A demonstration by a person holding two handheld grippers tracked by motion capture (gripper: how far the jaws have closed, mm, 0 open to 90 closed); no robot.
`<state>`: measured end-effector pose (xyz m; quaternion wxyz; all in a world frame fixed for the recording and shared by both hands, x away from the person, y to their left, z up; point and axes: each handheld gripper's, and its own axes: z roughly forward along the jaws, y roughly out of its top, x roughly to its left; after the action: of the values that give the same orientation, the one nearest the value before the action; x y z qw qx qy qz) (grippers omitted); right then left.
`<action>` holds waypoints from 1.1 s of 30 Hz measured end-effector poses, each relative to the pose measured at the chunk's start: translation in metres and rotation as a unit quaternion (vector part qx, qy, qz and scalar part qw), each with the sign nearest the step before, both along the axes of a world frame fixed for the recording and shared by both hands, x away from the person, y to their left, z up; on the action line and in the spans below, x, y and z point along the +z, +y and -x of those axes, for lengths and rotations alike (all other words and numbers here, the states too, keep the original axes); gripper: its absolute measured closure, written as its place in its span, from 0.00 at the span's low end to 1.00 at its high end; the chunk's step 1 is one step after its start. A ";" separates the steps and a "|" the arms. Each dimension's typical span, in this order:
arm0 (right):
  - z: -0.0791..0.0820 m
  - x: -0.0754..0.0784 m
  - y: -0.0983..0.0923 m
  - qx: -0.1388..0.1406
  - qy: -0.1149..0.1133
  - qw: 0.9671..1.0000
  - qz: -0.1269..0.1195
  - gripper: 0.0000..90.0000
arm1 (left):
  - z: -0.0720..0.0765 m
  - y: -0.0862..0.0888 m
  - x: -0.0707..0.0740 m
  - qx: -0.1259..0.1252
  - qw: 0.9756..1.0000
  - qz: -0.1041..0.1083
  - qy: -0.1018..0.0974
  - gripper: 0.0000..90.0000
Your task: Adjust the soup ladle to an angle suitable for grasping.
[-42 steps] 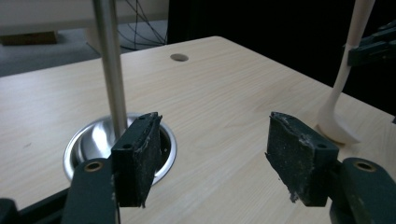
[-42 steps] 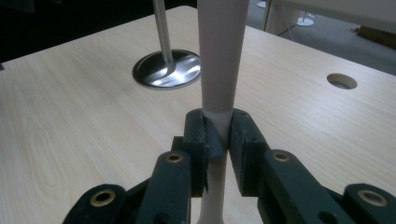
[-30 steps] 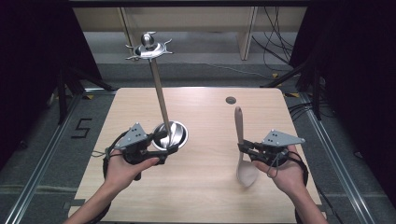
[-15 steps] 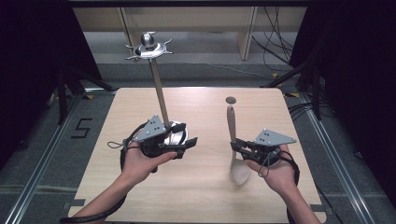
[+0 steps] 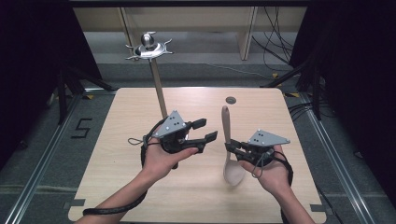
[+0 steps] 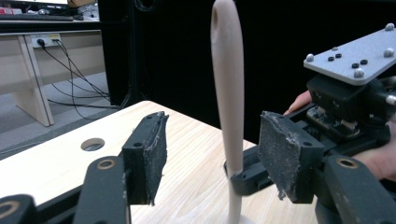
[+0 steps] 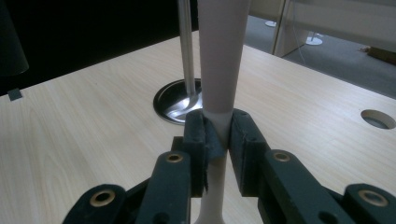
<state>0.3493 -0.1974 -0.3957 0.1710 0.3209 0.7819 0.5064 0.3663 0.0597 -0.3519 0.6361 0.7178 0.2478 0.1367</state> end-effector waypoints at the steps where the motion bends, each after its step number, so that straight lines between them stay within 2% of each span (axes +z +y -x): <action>1: -0.001 0.000 0.000 0.002 -0.005 1.000 0.001 0.87 | 0.000 -0.002 0.000 -0.001 1.000 -0.001 -0.001 0.46; 3: 0.000 0.000 0.001 0.001 0.001 1.000 -0.002 0.87 | 0.000 -0.003 0.000 0.000 1.000 -0.003 -0.002 0.46; 4: -0.003 -0.001 0.002 0.008 -0.015 1.000 0.000 0.87 | -0.001 -0.004 0.001 -0.002 1.000 -0.009 -0.003 0.47; 5: -0.003 -0.001 0.003 0.004 -0.022 1.000 0.003 0.87 | -0.001 -0.008 0.001 -0.001 1.000 -0.002 0.001 0.47; 7: -0.002 -0.001 0.003 0.006 -0.018 1.000 0.002 0.87 | -0.002 -0.009 0.001 0.000 1.000 0.000 0.003 0.48; 8: 0.000 0.000 0.005 0.005 -0.002 1.000 -0.001 0.87 | -0.003 -0.012 0.001 0.001 1.000 0.003 0.006 0.48; 9: -0.002 -0.001 0.006 0.007 -0.015 1.000 0.002 0.87 | -0.003 -0.012 0.001 0.001 1.000 0.003 0.006 0.49; 13: -0.001 -0.002 0.009 0.010 -0.009 1.000 0.000 0.87 | -0.006 -0.020 -0.001 -0.005 1.000 0.002 0.005 0.53; 21: -0.001 -0.001 0.011 0.007 -0.013 1.000 0.001 0.87 | -0.007 -0.025 -0.002 -0.003 1.000 -0.003 -0.002 0.60; 22: -0.001 -0.001 0.011 0.009 -0.022 1.000 0.004 0.87 | -0.007 -0.026 -0.003 -0.002 1.000 -0.003 -0.003 0.62; 25: 0.000 -0.001 0.014 0.011 -0.015 1.000 -0.003 0.87 | -0.007 -0.028 -0.002 0.005 1.000 -0.003 -0.009 0.68; 26: 0.003 -0.001 0.015 -0.002 -0.009 1.000 -0.001 0.87 | -0.007 -0.028 -0.001 0.007 1.000 -0.003 -0.012 0.70; 28: 0.003 0.000 0.015 0.004 -0.012 1.000 0.005 0.87 | -0.007 -0.028 -0.001 0.010 1.000 -0.001 -0.014 0.78; 29: 0.003 -0.002 0.017 0.006 -0.012 1.000 -0.005 0.87 | -0.007 -0.028 -0.001 0.010 1.000 -0.004 -0.019 0.78; 30: 0.002 -0.001 0.017 0.010 -0.031 0.999 0.007 0.87 | -0.006 -0.027 0.000 0.003 1.000 0.004 -0.010 0.80; 31: 0.002 -0.001 0.017 0.012 -0.030 0.999 0.006 0.86 | -0.005 -0.027 0.001 0.001 1.000 0.009 -0.007 0.81; 32: 0.002 0.000 0.017 0.010 -0.034 0.999 0.008 0.86 | -0.004 -0.027 0.001 -0.002 1.000 0.003 -0.011 0.81; 33: 0.003 0.000 0.019 0.013 -0.025 1.000 0.005 0.85 | -0.004 -0.027 0.001 -0.002 1.000 0.003 -0.011 0.81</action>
<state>0.3463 -0.1786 -0.3959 0.1860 0.2969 0.7841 0.5123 0.3700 0.0327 -0.3505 0.6415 0.7148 0.2394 0.1423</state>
